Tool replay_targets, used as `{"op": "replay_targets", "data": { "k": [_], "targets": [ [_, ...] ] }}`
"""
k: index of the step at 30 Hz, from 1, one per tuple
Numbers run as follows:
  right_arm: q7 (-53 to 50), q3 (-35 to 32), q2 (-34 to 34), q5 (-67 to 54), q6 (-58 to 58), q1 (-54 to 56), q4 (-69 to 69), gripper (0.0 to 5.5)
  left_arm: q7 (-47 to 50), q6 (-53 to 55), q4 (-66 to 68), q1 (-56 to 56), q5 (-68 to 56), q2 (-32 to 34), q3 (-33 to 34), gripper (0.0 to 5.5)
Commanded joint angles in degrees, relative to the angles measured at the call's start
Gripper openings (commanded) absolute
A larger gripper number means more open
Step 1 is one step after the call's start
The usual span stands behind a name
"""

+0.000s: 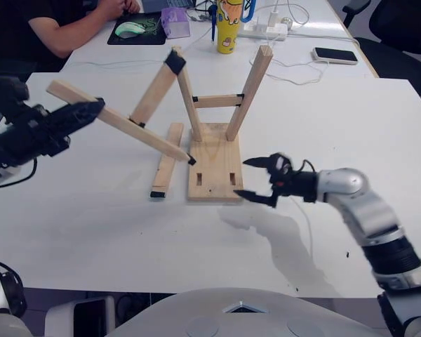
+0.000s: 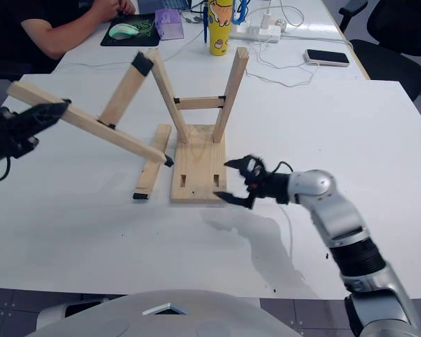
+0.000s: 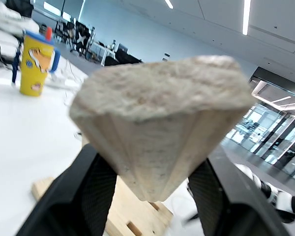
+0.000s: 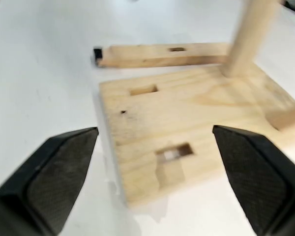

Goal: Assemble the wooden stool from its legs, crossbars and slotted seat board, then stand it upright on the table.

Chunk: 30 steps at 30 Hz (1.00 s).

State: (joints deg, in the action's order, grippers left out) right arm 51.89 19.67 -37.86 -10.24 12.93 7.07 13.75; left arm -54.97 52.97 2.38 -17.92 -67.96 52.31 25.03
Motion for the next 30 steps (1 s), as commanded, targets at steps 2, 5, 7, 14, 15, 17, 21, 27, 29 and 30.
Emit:
{"op": "replay_targets", "data": {
  "k": [2, 5, 7, 14, 15, 17, 21, 27, 29, 30],
  "targets": [
    [-3.5, 3.95, -0.02, 11.63, -9.69, -0.69, -5.51, 4.32, -0.49, -1.24, -0.91, -2.08, 2.57, -0.21, 0.24, 2.09],
    [-6.75, 4.44, 1.36, 17.15, -13.1, 1.62, -10.5, 4.32, -0.2, -1.46, -3.71, -1.49, 3.42, -1.37, -0.43, 2.09],
    [-8.51, 4.18, 2.03, 19.3, -15.19, 2.92, -13.17, 4.32, 0.44, -1.2, -4.97, -1.85, 3.22, -2.39, -0.63, 2.09],
    [-7.54, 1.81, 0.7, 20.14, -18.78, 6.22, -17.37, 4.32, 3.92, -1.8, -12.22, -2.85, 4.04, -6.37, -3.75, 2.09],
    [-7.16, 1.4, 0.6, 19.67, -19.39, 6.33, -17.53, 4.32, 4.32, -1.74, -12.63, -3.19, 3.72, -7.07, -4.01, 2.09],
    [-6.98, 0.46, 0.5, 19.15, -21.03, 7.09, -18.09, 4.32, 4.38, -3.24, -13.27, -3.54, 5.95, -7.93, -5.85, 2.09],
    [-4.65, -6.65, 5.48, 3.77, -10.17, 5.66, -14.55, 4.32, 2.2, -7.53, -14.06, -3.8, 13.73, -7.54, -11.83, 2.09],
    [-11.04, -15.16, 15.82, -20.0, 12.3, 1.83, -5.67, 4.32, -1.37, -10.22, -13.75, -5.56, 19.42, -8.33, -18.03, 2.09],
    [-14.67, -15.88, 19.14, -22.52, 15.05, 0.77, -4.3, 4.13, -2.23, -11.19, -12.95, -6.01, 21.06, -8.84, -19.68, 2.09],
    [-16.88, -15.79, 20.78, -22.0, 15.18, 0.43, -4.37, 4.04, -2.71, -11.75, -12.47, -6.17, 21.93, -9.08, -20.34, 2.09]
  ]
}}
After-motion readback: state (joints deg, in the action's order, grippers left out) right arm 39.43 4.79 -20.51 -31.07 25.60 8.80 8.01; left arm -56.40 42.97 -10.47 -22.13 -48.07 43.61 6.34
